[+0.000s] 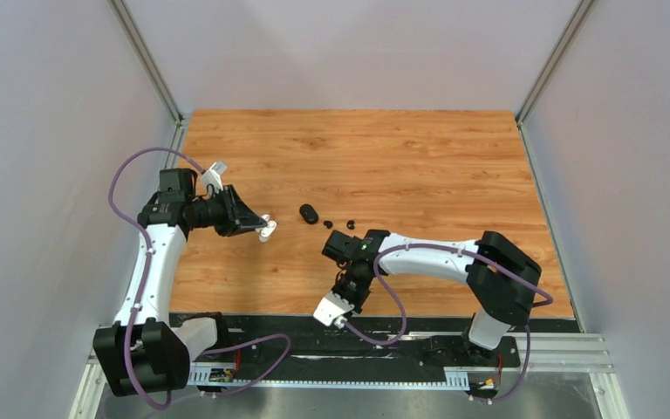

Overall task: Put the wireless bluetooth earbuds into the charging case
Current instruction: Place the earbud at the center of the board.

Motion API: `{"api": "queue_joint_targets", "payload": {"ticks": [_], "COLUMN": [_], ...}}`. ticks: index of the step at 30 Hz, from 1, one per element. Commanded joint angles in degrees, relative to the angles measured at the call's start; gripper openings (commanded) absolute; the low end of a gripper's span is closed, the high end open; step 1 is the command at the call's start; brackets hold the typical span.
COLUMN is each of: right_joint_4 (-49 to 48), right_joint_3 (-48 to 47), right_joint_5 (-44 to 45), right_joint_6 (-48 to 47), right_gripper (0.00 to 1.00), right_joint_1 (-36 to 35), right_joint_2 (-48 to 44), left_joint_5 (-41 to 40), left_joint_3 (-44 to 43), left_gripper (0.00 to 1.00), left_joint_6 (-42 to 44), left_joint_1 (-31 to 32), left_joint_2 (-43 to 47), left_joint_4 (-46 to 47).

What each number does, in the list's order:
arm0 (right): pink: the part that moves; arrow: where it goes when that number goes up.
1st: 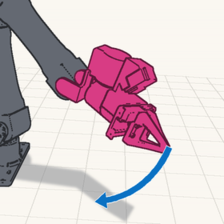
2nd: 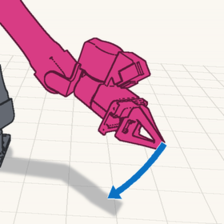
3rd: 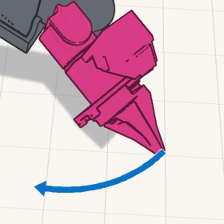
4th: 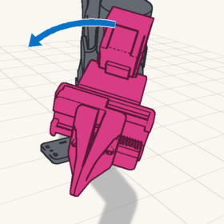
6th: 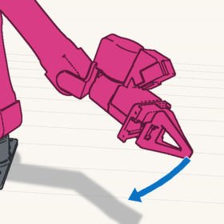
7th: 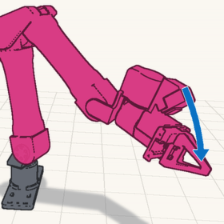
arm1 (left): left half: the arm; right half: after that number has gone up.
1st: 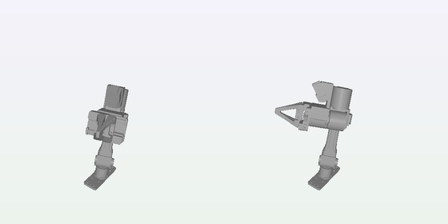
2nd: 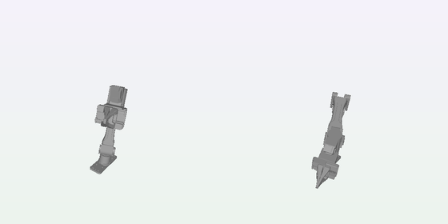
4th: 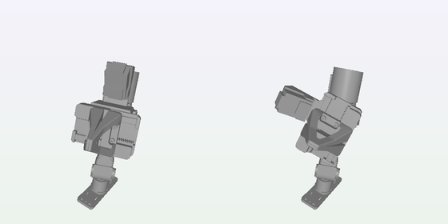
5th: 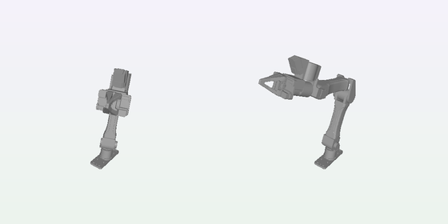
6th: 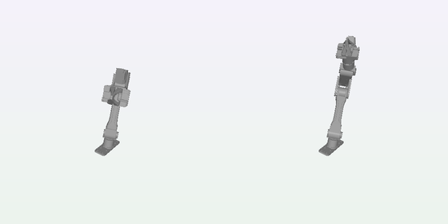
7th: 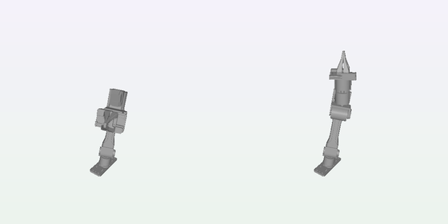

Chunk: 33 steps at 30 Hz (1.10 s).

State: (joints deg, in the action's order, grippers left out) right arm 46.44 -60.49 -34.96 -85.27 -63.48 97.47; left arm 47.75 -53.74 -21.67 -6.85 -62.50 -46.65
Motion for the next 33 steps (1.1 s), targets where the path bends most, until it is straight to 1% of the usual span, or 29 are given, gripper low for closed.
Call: {"api": "queue_joint_targets", "payload": {"ticks": [1, 4, 7, 12, 15, 16, 19, 20, 23, 25, 27, 29, 30, 33], "right_joint_4": [10.47, 14.9, 17.36, 21.95, 22.55, 22.56, 22.12, 21.97, 21.99, 21.84, 21.33, 20.61, 18.98, 12.99], "right_joint_3": [-6.06, -5.71, -5.64, -10.29, -12.11, -12.83, -15.0, -15.61, -16.96, -17.13, -17.72, -18.82, -19.09, -20.43], "right_joint_5": [-1.79, 0.24, 3.4, 8.67, 11.01, 11.4, 11.04, 11.12, 10.56, 10.21, 8.65, 6.43, 5.55, 4.33], "right_joint_6": [-8.47, -14.87, -20.18, -28.17, -32.83, -34.1, -35.25, -34.93, -30.41, -26.11, -18.72, -8.35, -0.78, 28.22], "right_gripper": [0.01, 0.01, 0.02, 0.03, 0.06, 0.08, 0.3, 0.32, 0.4, 0.43, 0.44, 0.44, 0.44, 0.43], "right_joint_1": [3.89, 6.28, 9.26, 13.49, 15.79, 16.52, 18.5, 18.9, 19.92, 20.74, 21.31, 21.78, 21.7, 21.24], "right_joint_2": [-2.86, -1.12, 1.86, 7.3, 9.75, 10.99, 13.18, 13.44, 12.37, 10.37, 7.8, 5.47, 4.46, 1.75], "left_joint_5": [1.7, 1.81, 1.82, 1.72, 1.71, 1.77, 1.96, 1.97, 2.45, 2.92, 3.18, 3.48, 3.67, 4.1], "left_joint_3": [-2.17, -2.25, -2.37, -1.9, -1.19, -1.11, -1.19, -1.19, -0.86, -0.63, -0.74, -1.02, -1.2, -1.61], "left_gripper": [0.0, 0.0, 0.0, 0.0, 0.0, 0.0, 0.0, 0.0, 0.0, 0.0, 0.0, 0.0, 0.0, 0.0], "left_joint_6": [-0.56, -0.63, -0.34, 0.28, -0.05, -0.09, -0.06, -0.09, -1.06, -2.0, -2.79, -3.51, -3.96, -4.73], "left_joint_1": [-0.32, -0.35, -0.56, -1.31, -2.1, -2.24, -2.57, -2.56, -2.61, -2.65, -2.65, -2.78, -2.83, -2.87], "left_joint_2": [0.14, 0.82, 1.71, 3.54, 4.04, 4.12, 4.22, 4.23, 4.03, 3.6, 3.18, 2.57, 2.3, 0.93], "left_joint_4": [2.04, 2.09, 1.34, 0.14, 0.38, 0.46, 0.4, 0.41, 1.51, 2.64, 3.71, 4.62, 4.9, 5.53]}}
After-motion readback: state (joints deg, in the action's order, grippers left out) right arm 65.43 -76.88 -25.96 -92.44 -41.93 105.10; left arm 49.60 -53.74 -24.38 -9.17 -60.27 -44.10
